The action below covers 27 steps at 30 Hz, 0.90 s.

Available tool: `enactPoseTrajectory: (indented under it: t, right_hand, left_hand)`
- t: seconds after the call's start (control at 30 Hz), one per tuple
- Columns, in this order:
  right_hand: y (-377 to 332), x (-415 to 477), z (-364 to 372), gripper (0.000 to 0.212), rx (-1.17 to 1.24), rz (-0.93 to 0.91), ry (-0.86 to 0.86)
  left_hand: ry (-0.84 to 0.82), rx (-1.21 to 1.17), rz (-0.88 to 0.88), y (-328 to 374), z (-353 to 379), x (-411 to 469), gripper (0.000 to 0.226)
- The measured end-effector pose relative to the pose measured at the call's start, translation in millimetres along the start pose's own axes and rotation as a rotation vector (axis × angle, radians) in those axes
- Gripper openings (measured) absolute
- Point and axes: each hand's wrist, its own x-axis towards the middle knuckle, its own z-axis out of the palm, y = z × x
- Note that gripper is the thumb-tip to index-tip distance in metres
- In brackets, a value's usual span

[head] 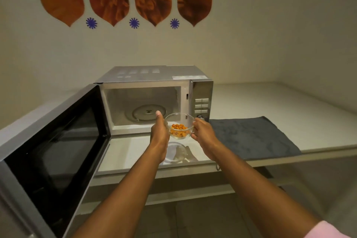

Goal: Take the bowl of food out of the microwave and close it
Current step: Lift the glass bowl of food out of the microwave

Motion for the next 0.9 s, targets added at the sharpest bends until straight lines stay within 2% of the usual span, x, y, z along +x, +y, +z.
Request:
enactPoseTrajectory:
  t: [0.2,0.33,0.43,0.57,0.67,0.73,0.9]
  right_hand:
    - [0.4,-10.7,-59.7,0.029,0.015,-0.033,0.071]
    - [6.6,-9.3,-104.8,0.026,-0.048,-0.039,0.117]
    - [12.8,2.1,-140.9,0.029,-0.046,-0.027,0.138]
    - [19.5,18.6,-183.4,0.024,-0.041,-0.006,0.194]
    - [27.2,35.4,-210.3,0.027,-0.056,0.03,0.216]
    - [34.3,45.5,-224.4,0.029,-0.057,0.047,0.226]
    - [48.8,61.8,-253.2,0.029,-0.063,0.072,0.26]
  left_hand:
    - [-0.114,0.002,-0.024,-18.4,52.2,-6.0,0.082]
    - [-0.19,-0.015,-0.008,-30.3,94.7,-3.6,0.074]
    - [-0.229,-0.038,-0.046,-40.1,128.6,0.7,0.08]
    - [-0.263,-0.057,-0.061,-53.7,172.9,8.9,0.068]
    - [-0.313,-0.042,-0.085,-67.1,201.3,20.2,0.082]
    - [-0.33,-0.02,-0.098,-77.2,216.4,28.9,0.083]
    - [-0.331,0.012,-0.127,-97.4,248.6,42.1,0.058]
